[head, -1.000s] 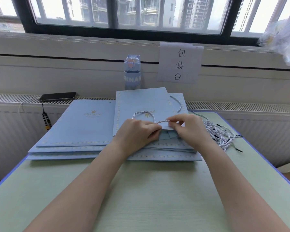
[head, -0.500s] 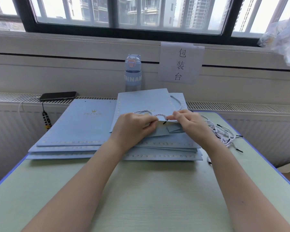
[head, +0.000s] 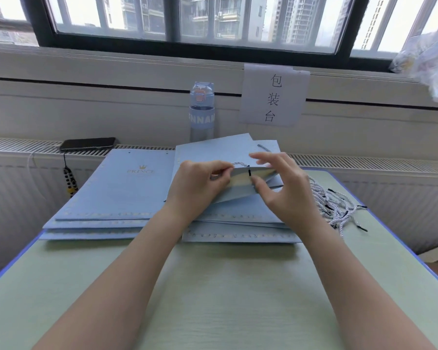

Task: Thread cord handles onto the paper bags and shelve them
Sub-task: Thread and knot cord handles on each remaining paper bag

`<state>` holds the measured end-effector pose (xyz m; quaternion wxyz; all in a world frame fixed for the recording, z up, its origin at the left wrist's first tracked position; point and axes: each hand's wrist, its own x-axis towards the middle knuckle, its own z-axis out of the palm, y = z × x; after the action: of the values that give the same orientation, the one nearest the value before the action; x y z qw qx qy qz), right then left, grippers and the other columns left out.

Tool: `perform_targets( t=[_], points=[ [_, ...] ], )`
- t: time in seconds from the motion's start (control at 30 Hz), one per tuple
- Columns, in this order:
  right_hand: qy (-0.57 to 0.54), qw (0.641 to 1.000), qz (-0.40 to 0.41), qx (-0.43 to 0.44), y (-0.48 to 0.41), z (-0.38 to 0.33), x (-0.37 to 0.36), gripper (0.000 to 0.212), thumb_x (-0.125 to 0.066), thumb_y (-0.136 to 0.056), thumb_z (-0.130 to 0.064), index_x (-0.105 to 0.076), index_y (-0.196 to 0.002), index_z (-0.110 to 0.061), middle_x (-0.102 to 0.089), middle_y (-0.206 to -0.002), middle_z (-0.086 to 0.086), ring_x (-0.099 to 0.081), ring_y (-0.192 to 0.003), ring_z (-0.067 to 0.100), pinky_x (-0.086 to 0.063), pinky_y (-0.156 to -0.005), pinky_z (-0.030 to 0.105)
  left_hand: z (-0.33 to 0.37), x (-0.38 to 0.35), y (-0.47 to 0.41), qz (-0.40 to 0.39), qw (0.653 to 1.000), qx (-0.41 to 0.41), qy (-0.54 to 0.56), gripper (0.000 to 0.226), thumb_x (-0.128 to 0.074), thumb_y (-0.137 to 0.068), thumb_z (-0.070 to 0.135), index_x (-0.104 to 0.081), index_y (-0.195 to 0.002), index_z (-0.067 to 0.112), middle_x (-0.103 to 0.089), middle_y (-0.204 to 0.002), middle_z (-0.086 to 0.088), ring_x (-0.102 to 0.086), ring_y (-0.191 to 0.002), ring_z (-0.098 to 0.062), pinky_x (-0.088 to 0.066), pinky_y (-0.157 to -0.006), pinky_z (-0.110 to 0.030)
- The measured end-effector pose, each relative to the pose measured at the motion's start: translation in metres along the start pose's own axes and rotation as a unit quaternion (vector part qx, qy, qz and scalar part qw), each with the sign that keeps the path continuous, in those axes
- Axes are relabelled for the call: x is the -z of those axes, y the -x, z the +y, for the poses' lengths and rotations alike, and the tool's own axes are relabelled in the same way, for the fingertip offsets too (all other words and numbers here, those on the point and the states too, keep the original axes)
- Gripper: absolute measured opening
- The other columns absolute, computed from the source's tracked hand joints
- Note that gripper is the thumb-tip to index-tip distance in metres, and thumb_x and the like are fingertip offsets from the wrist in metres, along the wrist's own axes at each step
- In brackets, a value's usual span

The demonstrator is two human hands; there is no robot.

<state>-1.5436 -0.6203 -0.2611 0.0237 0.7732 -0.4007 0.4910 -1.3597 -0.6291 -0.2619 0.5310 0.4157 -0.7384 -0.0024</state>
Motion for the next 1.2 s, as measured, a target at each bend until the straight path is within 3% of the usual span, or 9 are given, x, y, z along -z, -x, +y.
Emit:
perform_targets(
  t=[0.1,0.27,0.43,0.57,0.7,0.93,1.1,1.2],
  points=[
    [0.023,1.000,0.001,0.001,0.000,-0.001,-0.002,0.014,-0.062,-0.079,-0.016,-0.069,-0.090,-0.020,-0.062,-0.097,-0.006,-0.060,-0.091,0.021,-0.049,-0.081,0.040,0.002,0.003,-0.001,-0.018,0.999,0.045,0.014,0.014,-0.068,-0.085,0.010,-0.076,-0.097,0.010,-0.074,-0.083,-0.002,-0.061,-0.073,0.004,-0.047,-0.074,-0.004],
    [0.089,0.990,0.070,-0.087,0.001,-0.007,-0.011,0.015,-0.063,-0.078,-0.024,-0.072,-0.085,-0.014,-0.057,-0.123,0.006,-0.055,-0.102,0.029,-0.047,-0.086,0.042,0.009,0.003,-0.001,-0.004,0.996,0.088,0.020,0.018,-0.065,-0.089,0.016,-0.073,-0.105,0.016,-0.073,-0.080,-0.003,-0.063,-0.067,-0.004,-0.050,-0.075,-0.013],
    [0.154,0.978,0.064,-0.128,0.006,-0.008,-0.019,0.021,-0.071,-0.077,-0.029,-0.076,-0.092,-0.015,-0.052,-0.134,0.007,-0.049,-0.112,0.036,-0.044,-0.090,0.049,0.019,-0.002,0.001,0.001,0.997,0.080,0.017,0.019,-0.065,-0.089,0.014,-0.073,-0.106,0.015,-0.074,-0.083,-0.005,-0.063,-0.070,-0.003,-0.044,-0.073,-0.005],
    [0.157,0.972,0.111,-0.134,0.007,-0.005,-0.021,0.012,-0.070,-0.078,-0.026,-0.075,-0.080,-0.016,-0.057,-0.125,0.005,-0.053,-0.101,0.033,-0.046,-0.082,0.046,0.026,-0.008,0.004,0.010,0.997,0.070,0.032,0.019,-0.065,-0.088,0.011,-0.074,-0.105,0.013,-0.074,-0.083,-0.007,-0.064,-0.079,-0.007,-0.047,-0.074,-0.013],
    [0.126,0.977,0.118,-0.122,0.006,-0.008,-0.023,0.010,-0.068,-0.074,-0.021,-0.069,-0.072,-0.012,-0.056,-0.121,0.006,-0.053,-0.095,0.029,-0.047,-0.080,0.043,0.024,-0.008,0.004,0.018,0.997,0.068,0.025,0.019,-0.065,-0.087,0.010,-0.074,-0.104,0.012,-0.074,-0.082,-0.005,-0.064,-0.081,-0.006,-0.046,-0.073,-0.010],
    [0.085,0.987,0.075,-0.113,0.005,-0.005,-0.019,0.010,-0.071,-0.071,-0.008,-0.062,-0.067,-0.007,-0.056,-0.118,0.010,-0.052,-0.094,0.030,-0.028,-0.076,0.017,0.021,-0.009,0.004,0.014,0.997,0.070,0.007,0.018,-0.065,-0.087,0.009,-0.074,-0.103,0.011,-0.075,-0.087,-0.005,-0.069,-0.079,-0.012,-0.046,-0.076,-0.011],
    [0.074,0.992,0.041,-0.091,0.005,-0.004,-0.021,0.013,-0.066,-0.072,-0.017,-0.056,-0.066,-0.012,-0.054,-0.120,0.010,-0.052,-0.094,0.026,-0.025,-0.070,0.013,0.018,-0.007,0.003,0.019,0.997,0.075,-0.008,0.018,-0.065,-0.087,0.008,-0.074,-0.102,0.011,-0.075,-0.087,-0.005,-0.070,-0.080,-0.013,-0.047,-0.076,-0.013],
    [0.078,0.993,0.034,-0.080,0.006,-0.001,-0.021,0.021,-0.067,-0.076,-0.034,-0.064,-0.072,-0.014,-0.056,-0.121,0.008,-0.052,-0.098,0.020,-0.030,-0.080,0.015,0.014,-0.004,0.001,0.007,0.996,0.087,-0.002,0.017,-0.066,-0.087,0.011,-0.075,-0.101,0.014,-0.075,-0.089,-0.002,-0.070,-0.080,-0.011,-0.051,-0.078,-0.017]
  ],
)
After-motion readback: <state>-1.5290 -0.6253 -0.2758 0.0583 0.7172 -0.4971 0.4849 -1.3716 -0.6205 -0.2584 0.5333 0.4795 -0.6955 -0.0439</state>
